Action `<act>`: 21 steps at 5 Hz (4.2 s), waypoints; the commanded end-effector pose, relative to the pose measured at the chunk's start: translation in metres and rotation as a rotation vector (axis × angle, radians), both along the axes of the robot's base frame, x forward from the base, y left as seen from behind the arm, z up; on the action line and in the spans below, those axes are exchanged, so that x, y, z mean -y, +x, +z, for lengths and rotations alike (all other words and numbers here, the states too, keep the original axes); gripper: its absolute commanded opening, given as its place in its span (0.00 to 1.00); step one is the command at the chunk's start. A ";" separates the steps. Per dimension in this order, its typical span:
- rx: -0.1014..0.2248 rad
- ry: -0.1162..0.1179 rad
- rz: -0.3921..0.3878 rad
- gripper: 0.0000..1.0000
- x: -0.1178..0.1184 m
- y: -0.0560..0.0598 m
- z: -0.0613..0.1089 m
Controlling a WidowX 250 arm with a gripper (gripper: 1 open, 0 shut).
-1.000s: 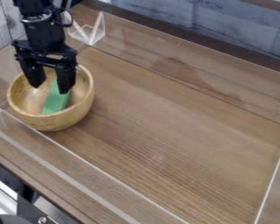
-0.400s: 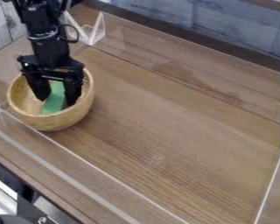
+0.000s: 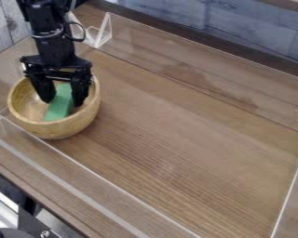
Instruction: Move green object from inside the wooden bowl to the table next to it
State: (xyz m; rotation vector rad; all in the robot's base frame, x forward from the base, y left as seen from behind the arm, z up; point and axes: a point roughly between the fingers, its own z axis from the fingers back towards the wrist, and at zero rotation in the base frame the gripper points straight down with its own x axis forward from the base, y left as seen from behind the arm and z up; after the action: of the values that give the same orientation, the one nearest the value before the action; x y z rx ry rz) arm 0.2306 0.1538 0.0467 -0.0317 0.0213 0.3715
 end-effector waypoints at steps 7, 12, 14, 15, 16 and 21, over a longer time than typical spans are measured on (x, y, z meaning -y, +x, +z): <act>0.052 0.020 -0.014 1.00 -0.015 0.028 -0.005; 0.145 -0.011 -0.273 0.00 0.006 0.053 0.062; 0.178 -0.022 -0.358 0.00 0.018 0.060 0.089; 0.187 -0.035 -0.419 0.00 0.028 0.061 0.101; 0.188 -0.042 -0.456 0.00 0.053 0.063 0.103; 0.104 -0.033 -0.634 0.00 0.168 0.035 0.041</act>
State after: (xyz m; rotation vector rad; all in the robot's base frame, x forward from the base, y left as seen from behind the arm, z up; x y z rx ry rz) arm 0.2596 -0.0171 0.0787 -0.0829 -0.0280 -0.2743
